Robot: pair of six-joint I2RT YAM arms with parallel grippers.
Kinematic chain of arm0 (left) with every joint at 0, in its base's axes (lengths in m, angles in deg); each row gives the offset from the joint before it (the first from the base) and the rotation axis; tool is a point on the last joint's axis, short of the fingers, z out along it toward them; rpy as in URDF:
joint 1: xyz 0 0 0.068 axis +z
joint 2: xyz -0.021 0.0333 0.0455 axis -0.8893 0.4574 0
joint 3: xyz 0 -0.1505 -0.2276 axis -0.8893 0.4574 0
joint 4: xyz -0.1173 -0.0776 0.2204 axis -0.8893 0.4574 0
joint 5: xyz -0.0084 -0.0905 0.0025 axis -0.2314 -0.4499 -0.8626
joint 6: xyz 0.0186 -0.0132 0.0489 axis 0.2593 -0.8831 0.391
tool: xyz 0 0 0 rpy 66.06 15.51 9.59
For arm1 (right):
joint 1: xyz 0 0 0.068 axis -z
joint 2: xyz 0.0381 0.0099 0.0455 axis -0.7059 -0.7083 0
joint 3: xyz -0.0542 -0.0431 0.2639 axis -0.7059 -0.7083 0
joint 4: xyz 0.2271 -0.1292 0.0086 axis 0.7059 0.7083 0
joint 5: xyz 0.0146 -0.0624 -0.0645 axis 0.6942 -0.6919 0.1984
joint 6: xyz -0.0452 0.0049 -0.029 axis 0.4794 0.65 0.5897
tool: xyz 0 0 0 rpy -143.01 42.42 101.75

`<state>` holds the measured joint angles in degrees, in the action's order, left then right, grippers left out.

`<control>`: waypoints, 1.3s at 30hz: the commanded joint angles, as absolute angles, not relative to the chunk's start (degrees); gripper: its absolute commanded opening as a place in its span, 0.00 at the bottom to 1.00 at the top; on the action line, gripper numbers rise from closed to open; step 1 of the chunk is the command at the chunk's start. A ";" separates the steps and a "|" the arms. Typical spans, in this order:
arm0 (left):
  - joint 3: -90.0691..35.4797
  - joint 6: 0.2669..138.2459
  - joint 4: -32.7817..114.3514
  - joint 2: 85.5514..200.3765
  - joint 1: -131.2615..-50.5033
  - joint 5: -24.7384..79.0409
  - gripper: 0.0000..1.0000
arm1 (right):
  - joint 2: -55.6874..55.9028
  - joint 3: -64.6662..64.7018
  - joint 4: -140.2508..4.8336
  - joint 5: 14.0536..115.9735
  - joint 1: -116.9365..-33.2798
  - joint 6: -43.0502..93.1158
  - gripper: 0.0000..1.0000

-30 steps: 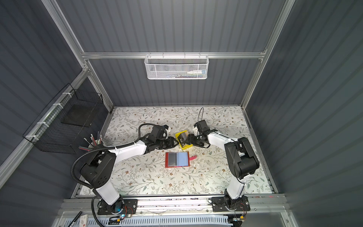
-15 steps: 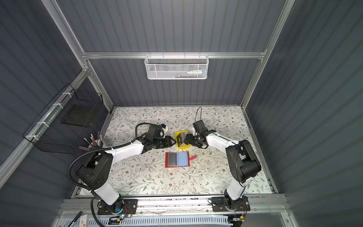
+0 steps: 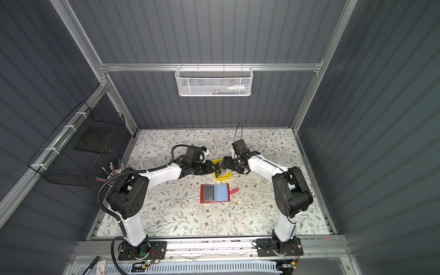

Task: Insert credit cards into a card holder
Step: Pick up the credit card from the storage box.

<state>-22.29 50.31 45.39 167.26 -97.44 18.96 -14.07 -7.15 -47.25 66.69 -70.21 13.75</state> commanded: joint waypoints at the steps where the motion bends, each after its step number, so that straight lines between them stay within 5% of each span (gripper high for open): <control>1: -25.00 51.69 46.22 168.86 -97.06 18.52 0.31 | -15.81 -5.63 -44.81 66.00 -70.59 14.85 0.82; 16: -27.31 52.55 46.74 172.89 -97.06 20.08 0.20 | -20.58 -1.97 -40.80 65.86 -71.91 16.23 0.83; 39: -27.40 52.45 46.73 174.92 -97.01 19.43 0.19 | -22.48 1.73 -37.68 61.21 -71.36 17.27 0.83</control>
